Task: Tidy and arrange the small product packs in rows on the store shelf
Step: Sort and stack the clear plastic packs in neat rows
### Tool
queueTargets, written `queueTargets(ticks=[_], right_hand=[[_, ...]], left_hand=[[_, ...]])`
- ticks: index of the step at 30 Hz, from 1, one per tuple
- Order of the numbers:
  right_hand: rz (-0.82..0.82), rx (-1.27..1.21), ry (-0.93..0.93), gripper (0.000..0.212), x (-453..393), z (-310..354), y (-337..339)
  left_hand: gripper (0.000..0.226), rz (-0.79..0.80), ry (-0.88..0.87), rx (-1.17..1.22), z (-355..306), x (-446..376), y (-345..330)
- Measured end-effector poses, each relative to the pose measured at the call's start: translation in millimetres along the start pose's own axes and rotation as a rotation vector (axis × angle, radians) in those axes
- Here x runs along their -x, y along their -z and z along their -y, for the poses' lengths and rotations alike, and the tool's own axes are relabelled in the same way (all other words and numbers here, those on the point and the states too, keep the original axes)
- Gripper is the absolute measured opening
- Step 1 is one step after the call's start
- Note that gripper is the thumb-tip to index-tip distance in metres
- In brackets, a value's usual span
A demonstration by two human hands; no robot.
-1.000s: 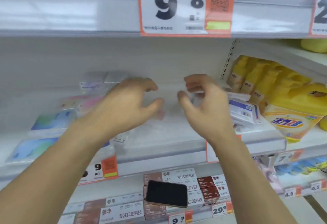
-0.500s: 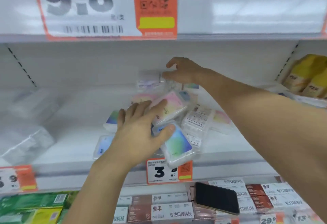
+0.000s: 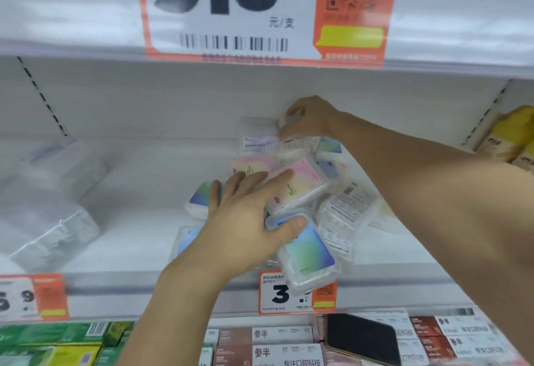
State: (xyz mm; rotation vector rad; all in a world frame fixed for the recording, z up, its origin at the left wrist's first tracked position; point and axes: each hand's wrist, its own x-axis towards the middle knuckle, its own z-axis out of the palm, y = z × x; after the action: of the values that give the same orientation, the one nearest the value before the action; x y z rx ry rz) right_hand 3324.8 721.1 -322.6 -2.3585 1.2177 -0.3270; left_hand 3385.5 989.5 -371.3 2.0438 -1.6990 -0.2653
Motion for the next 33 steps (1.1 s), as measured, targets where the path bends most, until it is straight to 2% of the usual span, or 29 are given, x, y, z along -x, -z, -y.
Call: queueTargets(ticks=[4,6,8,11,14,17,19,21,23,24,28,30,33], right_hand=[[-0.297,-0.491,0.028,0.034,23.0,-5.5,16.4],[-0.311,-0.690,0.099,0.020,42.3,-3.2,30.7],[-0.154,-0.843,0.192,0.023,67.9,3.6,43.0],[0.180,-0.825,0.294,0.032,102.5,16.1,49.0],[0.409,-0.813,0.413,0.041,123.0,32.2,44.5],[0.527,-0.802,0.419,0.039,129.5,48.6,34.6],[0.456,-0.794,0.342,0.030,120.4,56.9,27.0],[0.211,-0.639,0.241,0.024,97.6,61.8,20.2],[0.021,-0.342,0.176,0.013,70.5,63.1,13.5],[0.014,-0.203,0.154,0.018,57.7,63.4,9.0],[0.175,0.152,0.107,0.072,13.8,62.4,-19.2],[0.195,0.353,0.109,0.093,0.6,64.0,-37.0],[0.146,0.469,0.100,0.104,-11.4,69.9,-47.3]], left_hand=[[0.079,0.000,0.003,0.040,-5.6,1.0,1.8],[0.078,-0.054,-0.009,0.099,-6.5,-0.4,2.7],[0.074,-0.206,-0.010,0.280,-9.4,-1.6,6.5],[0.077,-0.426,0.127,0.678,-21.8,-1.0,19.3],[0.076,-0.434,0.203,0.953,-30.1,3.6,29.8],[0.050,-0.399,0.187,1.111,-22.9,8.7,32.8],[0.048,-0.464,0.206,1.116,-11.7,12.9,35.1],[0.052,-0.552,0.215,0.982,-1.9,17.9,40.5],[0.054,-0.629,0.217,0.815,5.6,24.1,48.8],[0.054,-0.662,0.223,0.767,9.9,26.2,52.7],[0.058,-0.743,0.275,0.681,32.6,34.4,65.2],[0.060,-0.758,0.308,0.651,45.8,40.1,71.2],[0.060,-0.776,0.317,0.645,61.9,49.3,82.4]])
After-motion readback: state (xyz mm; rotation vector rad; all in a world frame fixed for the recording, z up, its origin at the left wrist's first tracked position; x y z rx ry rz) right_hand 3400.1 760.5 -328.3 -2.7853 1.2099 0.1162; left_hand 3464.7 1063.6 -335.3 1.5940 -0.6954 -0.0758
